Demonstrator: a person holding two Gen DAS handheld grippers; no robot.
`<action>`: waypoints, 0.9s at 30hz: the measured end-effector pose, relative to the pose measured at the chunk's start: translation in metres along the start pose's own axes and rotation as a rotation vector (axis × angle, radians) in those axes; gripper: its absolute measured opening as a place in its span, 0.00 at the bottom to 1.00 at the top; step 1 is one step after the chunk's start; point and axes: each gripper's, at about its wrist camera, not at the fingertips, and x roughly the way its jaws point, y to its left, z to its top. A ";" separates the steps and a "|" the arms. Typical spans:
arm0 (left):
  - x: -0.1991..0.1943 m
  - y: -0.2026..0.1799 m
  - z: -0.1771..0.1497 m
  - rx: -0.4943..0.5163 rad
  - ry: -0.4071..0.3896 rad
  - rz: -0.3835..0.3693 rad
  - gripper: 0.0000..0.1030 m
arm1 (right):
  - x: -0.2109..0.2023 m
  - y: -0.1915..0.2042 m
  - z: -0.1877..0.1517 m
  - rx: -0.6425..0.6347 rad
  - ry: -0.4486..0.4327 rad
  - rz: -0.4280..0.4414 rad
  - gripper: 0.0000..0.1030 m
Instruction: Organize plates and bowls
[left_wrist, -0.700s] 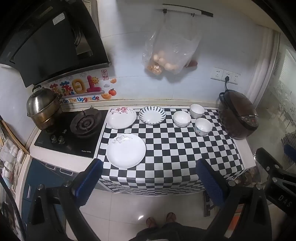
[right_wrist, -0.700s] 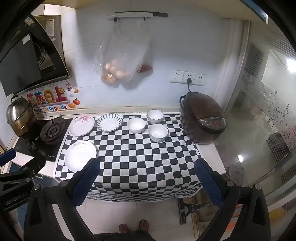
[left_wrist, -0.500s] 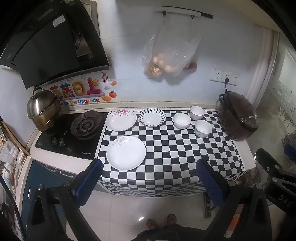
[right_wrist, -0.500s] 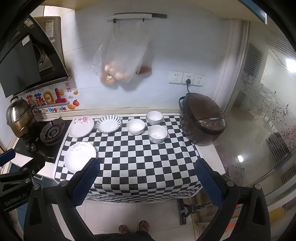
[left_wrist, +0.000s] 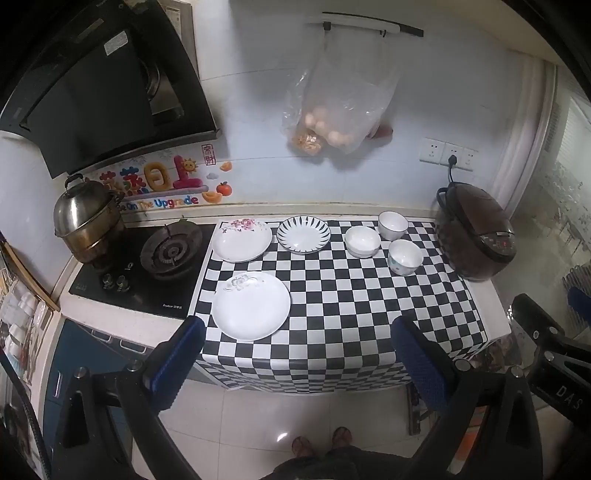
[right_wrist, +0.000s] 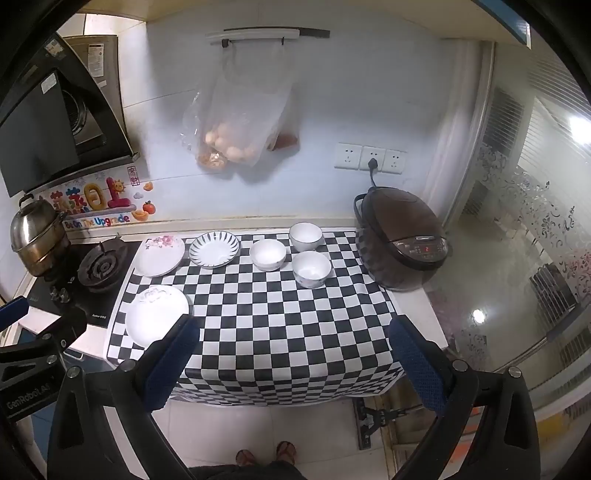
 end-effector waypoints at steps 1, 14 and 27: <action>0.000 0.001 -0.001 -0.001 -0.002 0.000 1.00 | 0.000 0.000 0.000 0.000 0.001 0.000 1.00; 0.000 0.011 -0.007 -0.013 -0.003 -0.002 1.00 | -0.001 0.004 0.001 -0.006 -0.002 -0.001 1.00; 0.002 0.006 -0.009 -0.014 -0.006 -0.001 1.00 | -0.003 0.004 0.000 -0.011 -0.008 -0.010 1.00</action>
